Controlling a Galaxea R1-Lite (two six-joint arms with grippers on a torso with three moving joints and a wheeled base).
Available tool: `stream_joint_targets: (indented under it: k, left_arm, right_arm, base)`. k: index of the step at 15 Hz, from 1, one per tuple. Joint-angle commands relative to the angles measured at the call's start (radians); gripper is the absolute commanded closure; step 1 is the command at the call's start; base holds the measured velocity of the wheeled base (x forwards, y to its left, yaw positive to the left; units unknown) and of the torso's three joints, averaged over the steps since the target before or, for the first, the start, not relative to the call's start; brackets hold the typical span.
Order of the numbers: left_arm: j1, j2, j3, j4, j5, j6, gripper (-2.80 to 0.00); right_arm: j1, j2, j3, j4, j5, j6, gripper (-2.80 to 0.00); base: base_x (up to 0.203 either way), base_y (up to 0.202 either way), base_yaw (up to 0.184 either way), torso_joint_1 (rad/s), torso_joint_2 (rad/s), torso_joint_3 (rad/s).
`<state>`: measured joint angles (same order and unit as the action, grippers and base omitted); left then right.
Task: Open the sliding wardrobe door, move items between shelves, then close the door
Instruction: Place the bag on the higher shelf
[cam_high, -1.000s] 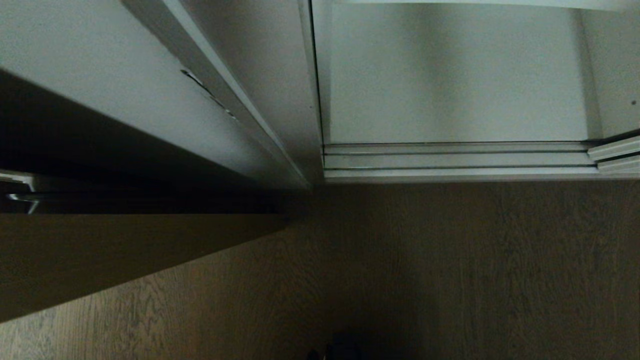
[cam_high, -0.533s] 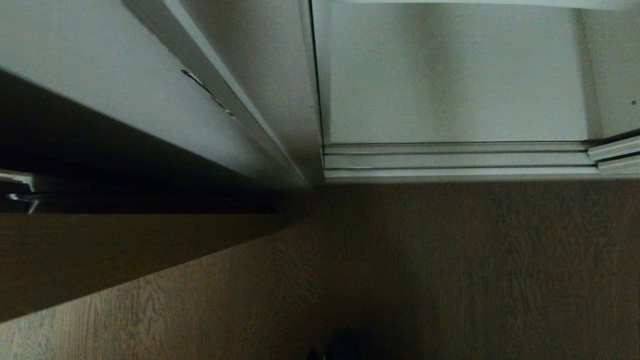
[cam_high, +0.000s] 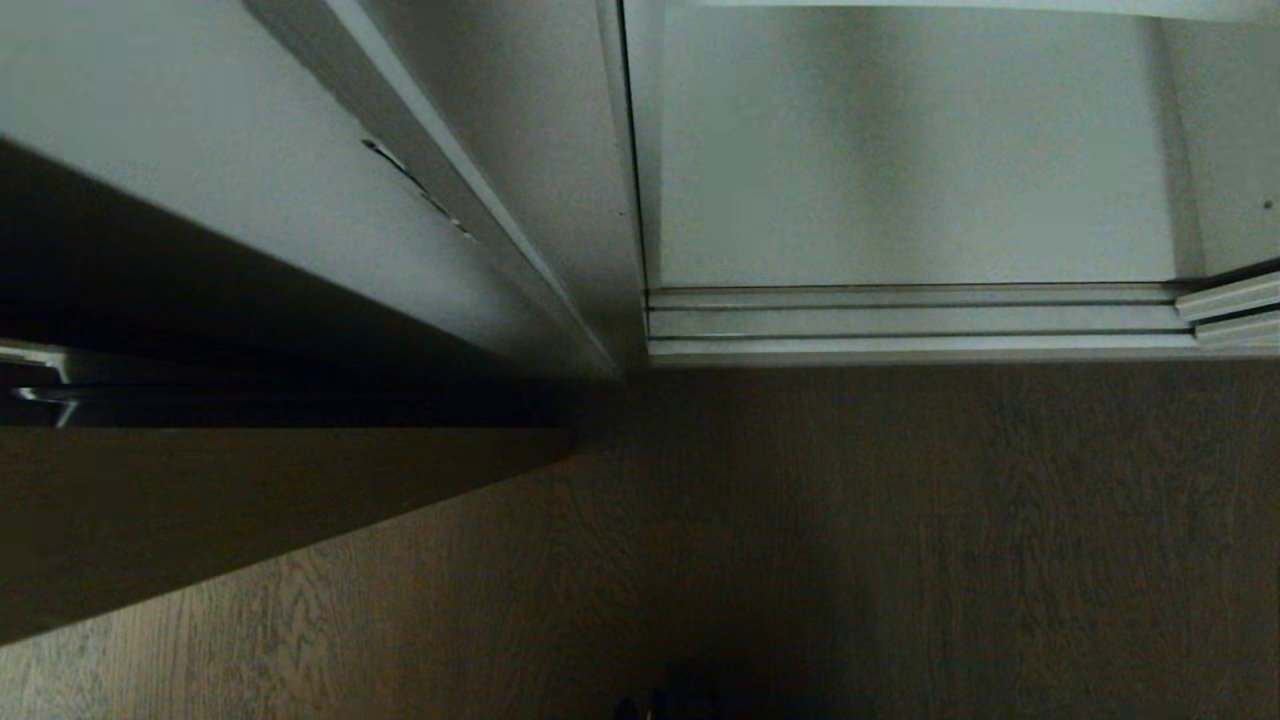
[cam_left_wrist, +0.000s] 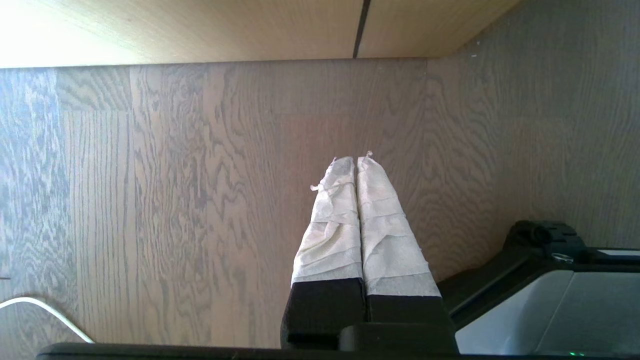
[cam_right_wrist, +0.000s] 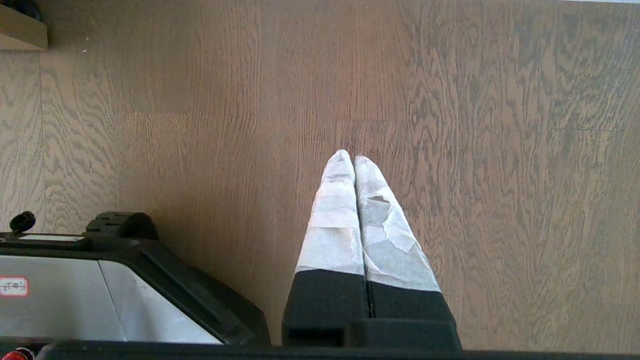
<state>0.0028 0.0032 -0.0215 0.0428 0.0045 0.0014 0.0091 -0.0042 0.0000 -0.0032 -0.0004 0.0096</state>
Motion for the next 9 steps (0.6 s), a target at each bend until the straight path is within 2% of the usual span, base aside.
stream_joint_targets:
  k: [1, 9]
  left_arm:
    - [0.0, 0.0, 0.0, 0.0, 0.0, 0.0, 0.0]
    - [0.0, 0.0, 0.0, 0.0, 0.0, 0.0, 0.0]
  right_arm:
    - [0.0, 0.001, 0.0, 0.0, 0.0, 0.001, 0.0]
    - [0.0, 0.001, 0.0, 0.0, 0.0, 0.001, 0.0]
  base:
    - [0.0, 0.0, 0.0, 0.0, 0.0, 0.0]
    - [0.0, 0.0, 0.0, 0.0, 0.0, 0.0]
